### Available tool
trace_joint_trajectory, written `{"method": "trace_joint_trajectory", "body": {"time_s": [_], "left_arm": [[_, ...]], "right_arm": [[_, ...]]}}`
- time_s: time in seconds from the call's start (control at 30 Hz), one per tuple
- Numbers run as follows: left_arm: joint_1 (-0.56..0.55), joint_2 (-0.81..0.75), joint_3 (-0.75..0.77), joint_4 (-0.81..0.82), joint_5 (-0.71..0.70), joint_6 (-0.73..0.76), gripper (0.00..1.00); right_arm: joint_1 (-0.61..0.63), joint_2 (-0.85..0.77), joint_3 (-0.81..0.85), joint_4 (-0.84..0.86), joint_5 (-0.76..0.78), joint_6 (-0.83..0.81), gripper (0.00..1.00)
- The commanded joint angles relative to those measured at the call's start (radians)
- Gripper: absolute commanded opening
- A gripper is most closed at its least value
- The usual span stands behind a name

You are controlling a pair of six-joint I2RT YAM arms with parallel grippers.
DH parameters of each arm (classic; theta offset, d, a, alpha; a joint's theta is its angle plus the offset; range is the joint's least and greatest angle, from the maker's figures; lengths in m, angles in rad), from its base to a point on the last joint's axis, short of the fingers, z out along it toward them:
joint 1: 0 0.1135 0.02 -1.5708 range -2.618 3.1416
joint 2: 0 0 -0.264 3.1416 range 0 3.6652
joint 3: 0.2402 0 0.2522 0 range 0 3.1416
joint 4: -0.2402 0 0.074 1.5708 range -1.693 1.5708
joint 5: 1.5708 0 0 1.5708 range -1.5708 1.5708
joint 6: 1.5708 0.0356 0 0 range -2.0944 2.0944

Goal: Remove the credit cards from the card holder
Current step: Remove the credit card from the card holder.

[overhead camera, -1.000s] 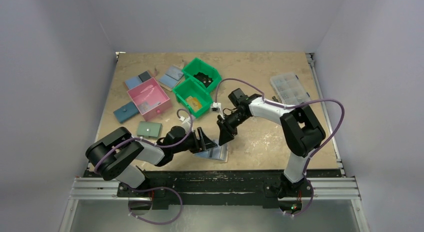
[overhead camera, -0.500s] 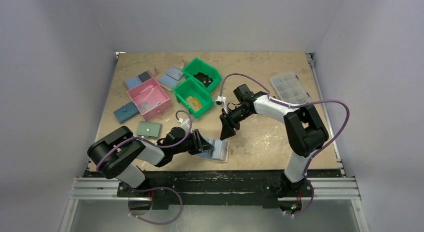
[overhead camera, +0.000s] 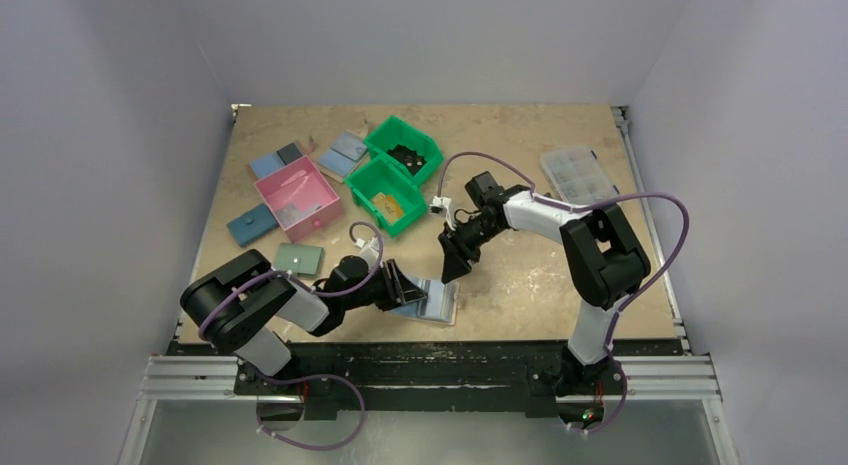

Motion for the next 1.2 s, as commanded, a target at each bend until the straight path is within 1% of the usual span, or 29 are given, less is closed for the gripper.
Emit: {"method": "trace_joint_trajectory", "body": {"time_s": [0.0, 0.23, 0.33, 0.6, 1.03, 1.17], "left_arm": [[0.008, 0.029, -0.029, -0.048, 0.000, 0.008, 0.37], [0.008, 0.037, -0.031, -0.024, 0.012, 0.003, 0.41], [0.009, 0.037, -0.032, -0.021, 0.014, 0.003, 0.44], [0.009, 0.035, -0.030, -0.020, 0.018, 0.002, 0.46], [0.011, 0.029, -0.029, -0.014, 0.026, 0.002, 0.52], [0.010, 0.026, -0.029, -0.003, 0.033, 0.005, 0.57]], "right_arm": [[0.011, 0.010, -0.003, 0.004, 0.011, 0.013, 0.53], [0.026, 0.013, 0.001, -0.004, -0.004, 0.002, 0.53], [0.027, 0.009, 0.003, -0.011, -0.020, -0.006, 0.52], [0.026, -0.008, 0.003, -0.025, -0.046, -0.031, 0.51], [0.034, -0.020, 0.010, -0.053, -0.097, -0.068, 0.51], [0.033, -0.021, 0.012, -0.060, -0.109, -0.076, 0.51]]}}
